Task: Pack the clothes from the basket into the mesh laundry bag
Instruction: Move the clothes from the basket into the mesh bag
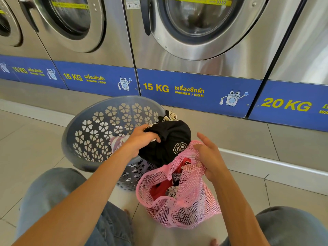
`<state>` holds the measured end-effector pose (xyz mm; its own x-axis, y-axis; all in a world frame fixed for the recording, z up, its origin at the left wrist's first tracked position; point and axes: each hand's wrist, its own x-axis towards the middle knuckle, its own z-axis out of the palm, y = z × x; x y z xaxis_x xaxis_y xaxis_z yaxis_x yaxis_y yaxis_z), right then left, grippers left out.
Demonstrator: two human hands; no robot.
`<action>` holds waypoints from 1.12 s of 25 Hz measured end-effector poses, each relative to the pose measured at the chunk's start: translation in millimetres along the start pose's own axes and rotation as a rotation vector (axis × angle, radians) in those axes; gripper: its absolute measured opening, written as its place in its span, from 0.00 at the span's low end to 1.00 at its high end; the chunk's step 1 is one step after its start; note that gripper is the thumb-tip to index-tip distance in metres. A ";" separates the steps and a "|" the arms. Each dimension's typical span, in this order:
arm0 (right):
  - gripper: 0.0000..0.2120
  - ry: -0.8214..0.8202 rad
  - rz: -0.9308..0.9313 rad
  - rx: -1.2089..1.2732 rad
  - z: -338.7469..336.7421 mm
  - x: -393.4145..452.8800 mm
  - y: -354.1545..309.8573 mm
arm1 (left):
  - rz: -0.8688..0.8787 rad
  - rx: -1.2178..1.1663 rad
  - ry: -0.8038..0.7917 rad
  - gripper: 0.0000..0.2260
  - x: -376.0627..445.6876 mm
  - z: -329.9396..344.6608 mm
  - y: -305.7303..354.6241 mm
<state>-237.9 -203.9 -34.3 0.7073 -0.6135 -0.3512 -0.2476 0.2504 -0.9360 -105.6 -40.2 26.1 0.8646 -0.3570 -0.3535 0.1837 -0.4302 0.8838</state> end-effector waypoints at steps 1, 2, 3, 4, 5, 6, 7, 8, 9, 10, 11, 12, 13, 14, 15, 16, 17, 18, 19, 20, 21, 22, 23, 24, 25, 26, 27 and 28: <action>0.22 0.000 -0.004 0.004 -2.4 -0.9 0.3 | 0.014 -0.043 0.034 0.19 -2.1 2.8 2.9; 0.22 -0.003 -0.007 0.013 -4.7 -2.1 0.3 | 0.033 -0.086 0.059 0.21 -3.6 3.3 7.7; 0.22 -0.010 -0.009 0.022 -7.1 -2.9 -0.2 | 0.062 -0.126 0.076 0.23 -5.5 1.5 14.3; 0.23 -0.015 -0.012 0.029 -9.5 -3.0 -0.5 | 0.110 -0.177 0.086 0.23 -9.7 -3.9 22.8; 0.23 -0.014 -0.015 0.032 -11.5 -2.9 -0.4 | 0.173 -0.239 0.073 0.22 -15.8 -11.5 32.4; 0.23 -0.005 -0.015 0.034 -13.7 -3.1 -0.2 | 0.241 -0.302 0.024 0.20 -24.7 -19.7 40.3; 0.23 0.008 -0.017 0.033 -15.7 -2.9 -0.5 | 0.299 -0.363 -0.040 0.19 -35.6 -26.9 46.0; 0.23 0.019 -0.019 0.031 -17.4 -2.2 -0.8 | 0.335 -0.437 -0.110 0.17 -47.4 -32.3 49.3; 0.23 0.027 -0.020 0.030 -19.2 -1.5 -1.1 | 0.318 -0.528 -0.160 0.15 -59.8 -34.3 47.7; 0.23 0.031 -0.019 0.029 -20.0 -1.5 -2.0 | 0.285 -0.636 -0.210 0.11 -67.0 -33.7 36.2; 0.23 0.034 -0.015 0.032 -20.0 -2.5 -3.3 | 0.235 -0.773 -0.245 0.05 -75.2 -28.3 23.9; 0.23 0.036 -0.009 0.035 -19.5 -4.2 -4.2 | 0.176 -0.921 -0.262 0.06 -77.3 -21.5 6.6; 0.23 0.039 -0.007 0.034 -19.3 -5.2 -4.2 | 0.090 -1.046 -0.274 0.11 -79.5 -12.6 -9.6; 0.23 0.043 -0.010 0.028 -19.2 -6.4 -4.3 | -0.008 -1.121 -0.245 0.12 -71.5 -3.4 -31.9; 0.23 0.050 -0.018 0.022 -19.1 -7.4 -4.9 | -0.122 -1.153 -0.208 0.12 -70.7 6.7 -46.1; 0.22 0.064 -0.031 0.025 -19.3 -8.4 -6.0 | -0.198 -1.154 -0.202 0.12 -67.2 18.0 -60.7; 0.21 0.090 -0.056 0.042 -19.7 -9.1 -6.9 | -0.274 -1.141 -0.205 0.11 -65.6 29.6 -70.3; 0.19 0.128 -0.084 0.058 -20.3 -9.9 -8.6 | -0.312 -1.098 -0.215 0.09 -65.0 41.5 -77.1; 0.19 0.179 -0.110 0.057 -20.7 -11.6 -10.9 | -0.344 -1.035 -0.213 0.11 -65.7 50.3 -82.0; 0.18 0.223 -0.129 0.045 -20.4 -14.1 -13.6 | -0.365 -0.971 -0.192 0.15 -63.2 57.7 -88.0; 0.17 0.244 -0.147 0.033 -19.7 -17.2 -16.1 | -0.397 -0.927 -0.174 0.17 -62.2 62.9 -90.5; 0.17 0.243 -0.163 0.024 -18.3 -21.1 -18.6 | -0.435 -0.899 -0.178 0.19 -58.4 66.6 -93.9; 0.18 0.231 -0.178 0.008 -16.8 -25.0 -20.7 | -0.481 -0.896 -0.214 0.20 -55.5 70.9 -93.7; 0.19 0.217 -0.191 -0.019 -15.8 -29.1 -23.0 | -0.509 -0.886 -0.254 0.24 -51.3 76.3 -94.8; 0.20 0.203 -0.205 -0.052 -15.0 -33.3 -24.9 | -0.525 -0.855 -0.294 0.26 -47.2 81.8 -94.9; 0.21 0.187 -0.219 -0.090 -15.1 -36.9 -26.1 | -0.530 -0.789 -0.296 0.27 -39.3 87.5 -97.8; 0.22 0.172 -0.236 -0.126 -15.6 -39.7 -26.6 | -0.533 -0.721 -0.287 0.24 -30.0 92.7 -101.5; 0.22 0.159 -0.251 -0.161 -16.5 -41.6 -26.4 | -0.527 -0.655 -0.286 0.20 -22.0 97.5 -103.7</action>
<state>-271.8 -197.3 4.7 0.6504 -0.7534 -0.0969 -0.1889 -0.0368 -0.9813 -189.3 -68.5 -87.7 0.4579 -0.4779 -0.7496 0.8314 -0.0682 0.5514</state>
